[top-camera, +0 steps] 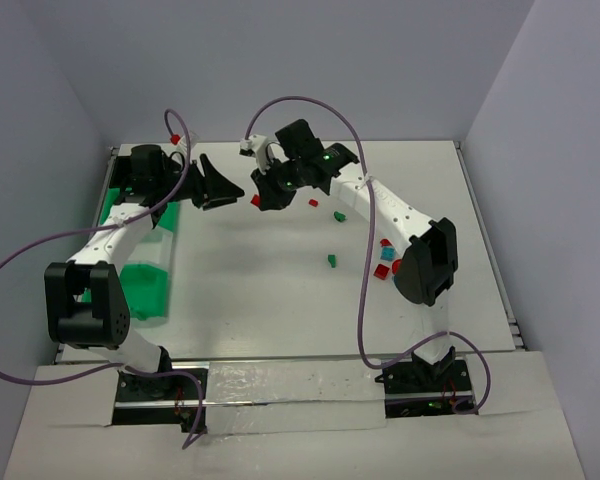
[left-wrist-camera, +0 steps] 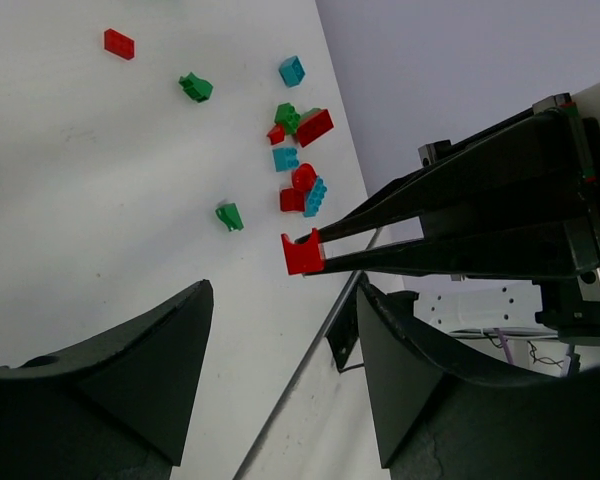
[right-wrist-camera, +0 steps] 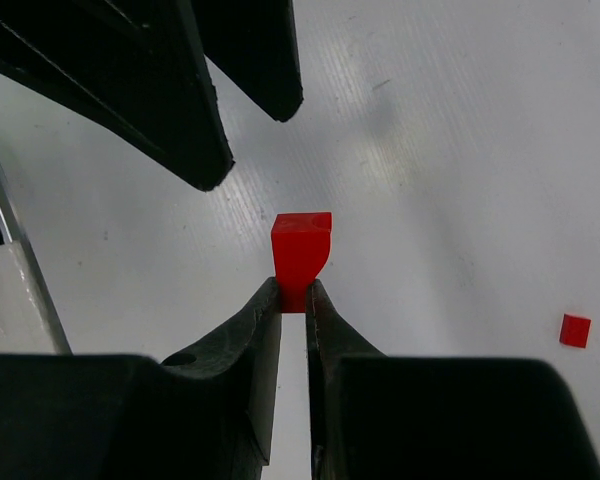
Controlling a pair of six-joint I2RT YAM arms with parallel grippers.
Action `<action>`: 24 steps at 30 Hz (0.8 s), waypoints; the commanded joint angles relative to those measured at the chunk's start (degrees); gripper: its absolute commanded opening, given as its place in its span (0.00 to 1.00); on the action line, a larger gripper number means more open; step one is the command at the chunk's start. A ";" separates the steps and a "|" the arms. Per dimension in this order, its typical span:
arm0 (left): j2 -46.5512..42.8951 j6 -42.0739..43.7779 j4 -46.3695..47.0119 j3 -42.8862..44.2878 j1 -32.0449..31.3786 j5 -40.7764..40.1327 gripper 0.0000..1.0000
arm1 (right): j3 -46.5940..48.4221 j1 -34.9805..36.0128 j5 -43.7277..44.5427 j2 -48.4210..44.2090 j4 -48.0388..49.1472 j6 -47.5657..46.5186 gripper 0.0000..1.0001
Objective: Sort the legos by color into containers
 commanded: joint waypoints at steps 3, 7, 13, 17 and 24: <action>-0.42 -2.58 3.92 1.02 -1.45 2.53 0.68 | 3.90 1.38 -0.19 0.11 0.78 0.50 0.00; -0.05 -2.74 4.03 1.01 -2.39 2.63 0.67 | 4.67 1.87 0.12 0.20 0.70 0.32 0.00; 0.72 -1.36 1.94 1.60 -3.39 2.20 0.59 | 5.30 2.51 0.55 0.03 0.78 0.15 0.00; 1.16 -1.16 1.46 1.89 -3.48 2.29 0.50 | 5.48 2.95 0.72 -0.23 0.62 0.15 0.00; 1.08 -1.10 1.86 1.20 -3.48 3.15 0.17 | 5.54 3.61 0.81 -0.68 1.29 0.17 0.00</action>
